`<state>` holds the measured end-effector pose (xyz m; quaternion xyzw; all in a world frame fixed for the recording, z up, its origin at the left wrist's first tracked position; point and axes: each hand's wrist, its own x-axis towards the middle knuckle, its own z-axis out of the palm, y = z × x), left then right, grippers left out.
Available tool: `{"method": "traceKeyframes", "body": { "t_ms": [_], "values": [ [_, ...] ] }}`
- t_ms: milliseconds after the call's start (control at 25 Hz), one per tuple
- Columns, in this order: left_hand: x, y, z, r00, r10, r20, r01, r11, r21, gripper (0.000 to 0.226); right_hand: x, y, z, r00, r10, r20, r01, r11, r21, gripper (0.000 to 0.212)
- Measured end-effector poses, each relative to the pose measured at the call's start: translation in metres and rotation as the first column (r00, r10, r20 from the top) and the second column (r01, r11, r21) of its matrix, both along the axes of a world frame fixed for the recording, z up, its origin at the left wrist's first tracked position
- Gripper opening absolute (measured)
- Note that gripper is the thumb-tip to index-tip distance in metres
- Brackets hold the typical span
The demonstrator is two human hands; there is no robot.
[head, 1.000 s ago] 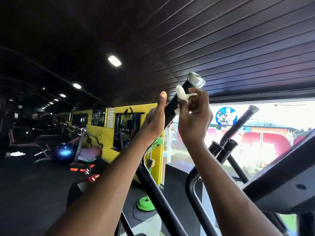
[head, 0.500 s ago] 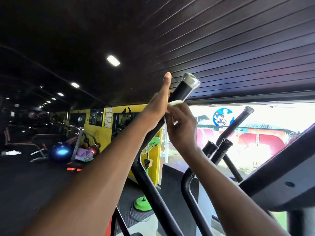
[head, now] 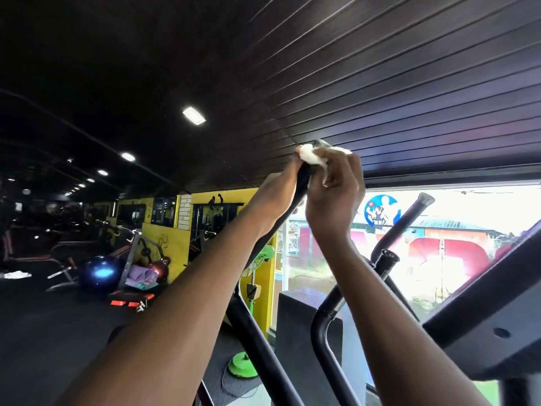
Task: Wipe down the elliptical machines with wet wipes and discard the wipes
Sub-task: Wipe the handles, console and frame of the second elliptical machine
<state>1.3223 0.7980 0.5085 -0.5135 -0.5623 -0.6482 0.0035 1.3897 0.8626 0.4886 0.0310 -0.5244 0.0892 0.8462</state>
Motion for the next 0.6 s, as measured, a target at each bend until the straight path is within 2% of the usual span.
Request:
{"method": "traceKeyframes", "body": {
  "t_ms": [80, 120, 160, 200, 240, 280, 360, 400, 440, 520, 560, 600],
  "values": [
    [0.001, -0.001, 0.002, 0.999, 0.039, 0.0, -0.039, 0.998, -0.044, 0.073, -0.003, -0.008, -0.006, 0.997, 0.046, 0.068, -0.041, 0.996, -0.075, 0.012],
    [0.0, 0.0, 0.004, 0.999, 0.04, -0.002, -0.04, 0.998, -0.052, 0.075, -0.005, -0.011, -0.009, 0.987, 0.127, 0.101, -0.109, 0.979, -0.171, 0.008],
    [-0.001, 0.001, 0.004, 0.999, 0.033, -0.004, -0.033, 0.998, -0.057, 0.08, -0.004, -0.015, -0.009, 0.962, 0.258, 0.093, -0.22, 0.929, -0.298, 0.005],
    [-0.002, 0.001, 0.004, 1.0, 0.022, -0.008, -0.023, 0.998, -0.065, 0.083, -0.001, -0.019, -0.005, 0.909, 0.415, 0.036, -0.364, 0.833, -0.417, 0.002],
    [-0.004, 0.002, 0.005, 1.0, 0.01, -0.015, -0.011, 0.997, -0.074, 0.085, 0.001, -0.023, 0.003, 0.812, 0.582, -0.043, -0.526, 0.699, -0.484, 0.001],
    [-0.006, 0.003, 0.005, 1.0, -0.001, -0.023, 0.0, 0.996, -0.085, 0.085, 0.002, -0.023, 0.014, 0.673, 0.732, -0.11, -0.673, 0.543, -0.503, 0.006],
    [-0.006, 0.002, 0.005, 0.998, -0.034, -0.043, 0.029, 0.994, -0.105, 0.083, 0.005, -0.023, 0.031, 0.362, 0.921, -0.146, -0.849, 0.261, -0.46, 0.03],
    [-0.006, 0.002, 0.006, 0.997, -0.053, -0.055, 0.047, 0.994, -0.102, 0.081, 0.004, -0.024, 0.03, 0.298, 0.946, -0.126, -0.866, 0.212, -0.453, 0.042],
    [-0.007, 0.003, 0.006, 0.995, -0.071, -0.073, 0.064, 0.994, -0.093, 0.078, 0.001, -0.024, 0.024, 0.34, 0.935, -0.102, -0.847, 0.257, -0.465, 0.049],
    [-0.011, 0.002, 0.005, 0.987, -0.107, -0.12, 0.1, 0.993, -0.067, 0.069, -0.01, -0.026, -0.002, 0.6, 0.799, -0.023, -0.699, 0.511, -0.501, 0.045],
    [-0.015, 0.001, 0.001, 0.982, -0.133, -0.137, 0.128, 0.991, -0.048, 0.062, -0.013, -0.026, -0.013, 0.67, 0.742, 0.004, -0.643, 0.583, -0.496, 0.041],
    [-0.019, -0.002, -0.004, 0.978, -0.155, -0.136, 0.152, 0.988, -0.035, 0.055, -0.011, -0.024, -0.016, 0.683, 0.73, 0.017, -0.629, 0.6, -0.493, 0.038]
  ]
}}
